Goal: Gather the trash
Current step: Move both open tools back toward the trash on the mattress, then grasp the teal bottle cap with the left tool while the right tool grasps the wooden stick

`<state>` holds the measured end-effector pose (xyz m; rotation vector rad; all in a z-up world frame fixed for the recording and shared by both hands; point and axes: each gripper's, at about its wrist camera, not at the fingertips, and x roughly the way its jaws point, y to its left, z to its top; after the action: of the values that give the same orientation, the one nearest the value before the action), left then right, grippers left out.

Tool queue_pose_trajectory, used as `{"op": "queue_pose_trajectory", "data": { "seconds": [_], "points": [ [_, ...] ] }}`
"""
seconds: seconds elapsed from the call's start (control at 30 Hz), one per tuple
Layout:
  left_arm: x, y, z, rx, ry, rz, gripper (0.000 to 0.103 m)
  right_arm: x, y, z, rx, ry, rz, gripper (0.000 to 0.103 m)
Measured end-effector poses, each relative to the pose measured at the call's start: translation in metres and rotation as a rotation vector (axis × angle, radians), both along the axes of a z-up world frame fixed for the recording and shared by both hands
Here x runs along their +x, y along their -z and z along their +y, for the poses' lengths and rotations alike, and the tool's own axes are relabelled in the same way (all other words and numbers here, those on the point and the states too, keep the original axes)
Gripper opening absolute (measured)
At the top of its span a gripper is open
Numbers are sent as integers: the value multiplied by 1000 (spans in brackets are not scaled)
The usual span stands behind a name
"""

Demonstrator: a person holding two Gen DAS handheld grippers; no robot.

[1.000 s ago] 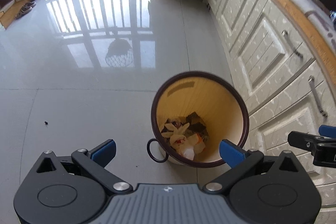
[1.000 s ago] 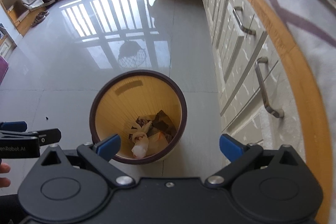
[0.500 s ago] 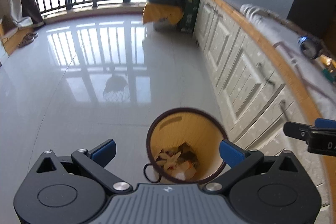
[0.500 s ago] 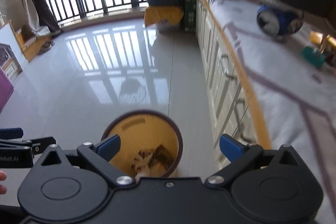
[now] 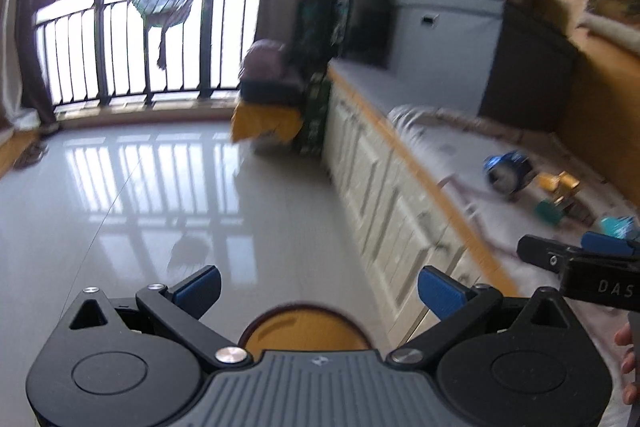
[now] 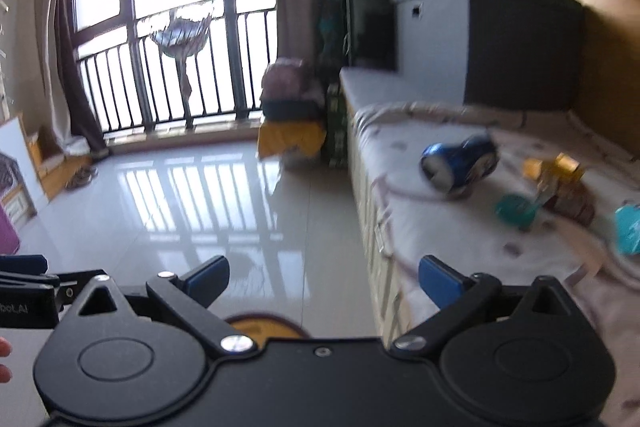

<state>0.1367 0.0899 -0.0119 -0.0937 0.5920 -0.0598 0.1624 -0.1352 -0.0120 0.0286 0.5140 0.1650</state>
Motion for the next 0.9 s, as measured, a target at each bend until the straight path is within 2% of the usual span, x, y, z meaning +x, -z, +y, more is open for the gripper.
{"op": "queue_pose_trajectory", "data": {
  "seconds": [0.23, 0.47, 0.7, 0.9],
  "points": [
    [13, -33, -54, 13, 96, -116, 103, -3, -29, -50, -5, 25, -89, 103],
    [31, -47, -121, 14, 235, -178, 103, -8, -45, -114, -4, 87, -159, 103],
    [50, -44, -188, 30, 373, -199, 103, -8, -38, -179, -30, 180, -175, 103],
    [65, -25, -236, 28, 493, -217, 103, -6, -18, -227, -44, 254, -150, 103]
  ]
}}
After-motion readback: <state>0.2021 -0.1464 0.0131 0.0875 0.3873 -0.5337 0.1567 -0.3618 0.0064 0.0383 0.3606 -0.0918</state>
